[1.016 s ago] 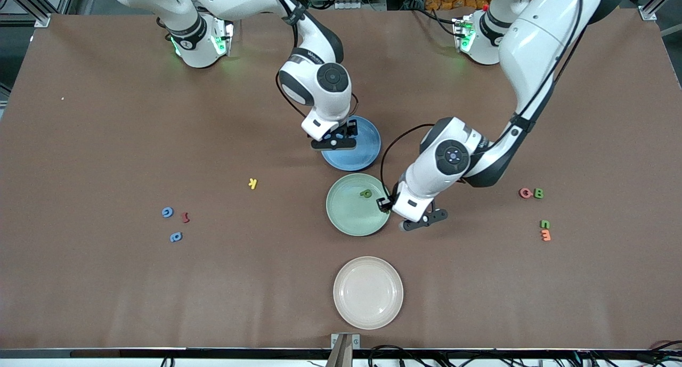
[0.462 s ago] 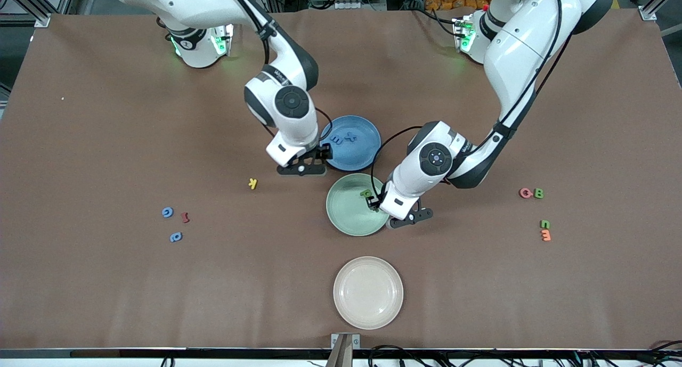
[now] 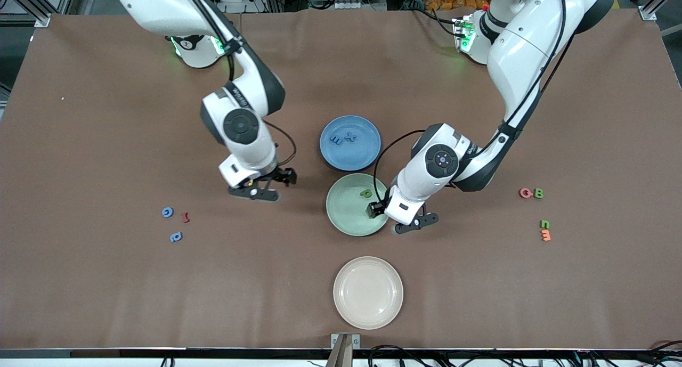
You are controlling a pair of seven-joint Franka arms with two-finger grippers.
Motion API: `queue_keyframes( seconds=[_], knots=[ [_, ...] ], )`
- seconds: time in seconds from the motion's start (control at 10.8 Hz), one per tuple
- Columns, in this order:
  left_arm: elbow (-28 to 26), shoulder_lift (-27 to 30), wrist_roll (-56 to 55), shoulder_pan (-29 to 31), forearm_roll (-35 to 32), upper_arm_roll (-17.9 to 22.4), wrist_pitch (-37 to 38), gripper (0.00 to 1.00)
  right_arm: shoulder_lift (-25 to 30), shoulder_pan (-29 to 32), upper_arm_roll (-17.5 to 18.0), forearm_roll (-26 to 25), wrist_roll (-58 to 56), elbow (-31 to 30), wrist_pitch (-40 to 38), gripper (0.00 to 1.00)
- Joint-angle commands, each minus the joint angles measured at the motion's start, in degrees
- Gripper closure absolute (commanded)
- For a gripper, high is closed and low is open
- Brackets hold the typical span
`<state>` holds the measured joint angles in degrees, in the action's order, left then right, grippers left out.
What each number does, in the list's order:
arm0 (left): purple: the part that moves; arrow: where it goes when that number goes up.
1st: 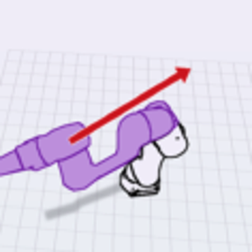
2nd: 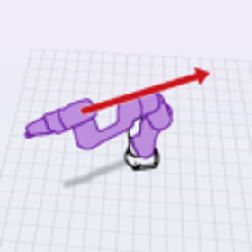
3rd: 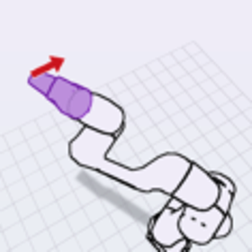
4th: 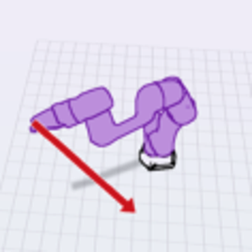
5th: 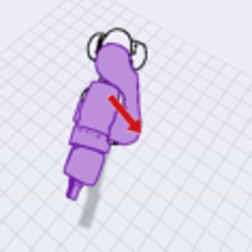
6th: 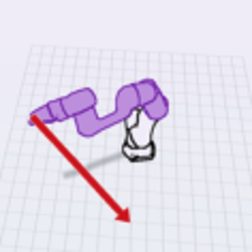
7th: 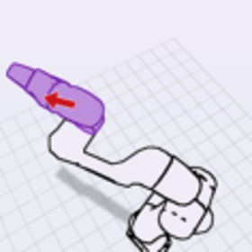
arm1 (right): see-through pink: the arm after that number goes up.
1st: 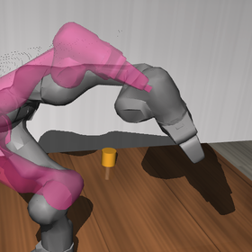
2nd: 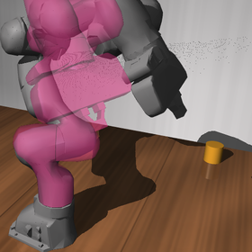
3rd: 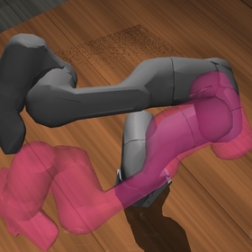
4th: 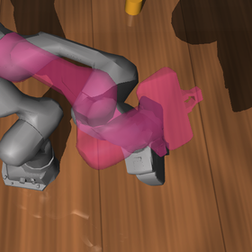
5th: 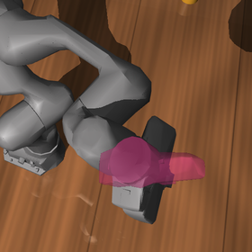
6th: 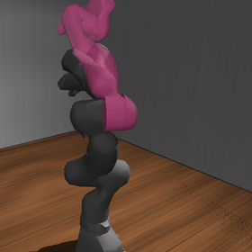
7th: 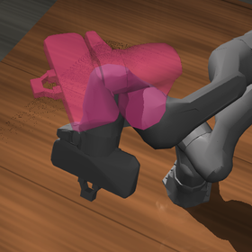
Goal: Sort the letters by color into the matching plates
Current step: 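Release the green N onto the green plate while the right gripper withdraws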
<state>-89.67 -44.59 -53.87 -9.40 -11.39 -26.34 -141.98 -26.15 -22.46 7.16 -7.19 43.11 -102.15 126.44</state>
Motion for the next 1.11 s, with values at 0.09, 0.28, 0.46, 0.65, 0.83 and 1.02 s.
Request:
queue_keyframes(
  seconds=[0.09, 0.28, 0.46, 0.65, 0.83, 1.02],
  knots=[
    [-0.68, 2.49, 1.56, 2.35, -2.94, 0.68, 0.39, 0.00, 1.72, 7.69, -2.93, -0.89, -8.73, 1.95, -1.20, 0.00],
    [-2.78, 4.33, 11.35, 8.22, -3.72, 0.68, 3.53, 0.00, 1.63, 10.59, -4.25, -0.89, -8.66, 2.39, -1.03, 0.00],
    [-5.77, 6.44, 23.50, 15.08, -3.73, 0.59, 5.13, 0.00, 1.72, 13.31, -5.57, -0.80, -8.14, 2.83, -1.20, 0.00],
    [-8.76, 7.41, 32.38, 20.27, -3.73, 0.33, 5.31, 0.00, 1.63, 15.86, -6.98, 0.51, -7.00, 2.83, -0.76, 0.00],
    [-11.31, 8.81, 37.58, 23.62, -3.99, 0.68, 5.31, 0.00, 1.11, 17.45, -8.64, 1.30, -4.11, 2.57, -0.32, 0.00],
    [-12.28, 9.17, 44.25, 28.27, -6.35, 0.59, 5.40, 0.00, 0.84, 19.29, -8.92, 1.39, -2.16, 2.13, -0.23, 0.00]
  ],
)
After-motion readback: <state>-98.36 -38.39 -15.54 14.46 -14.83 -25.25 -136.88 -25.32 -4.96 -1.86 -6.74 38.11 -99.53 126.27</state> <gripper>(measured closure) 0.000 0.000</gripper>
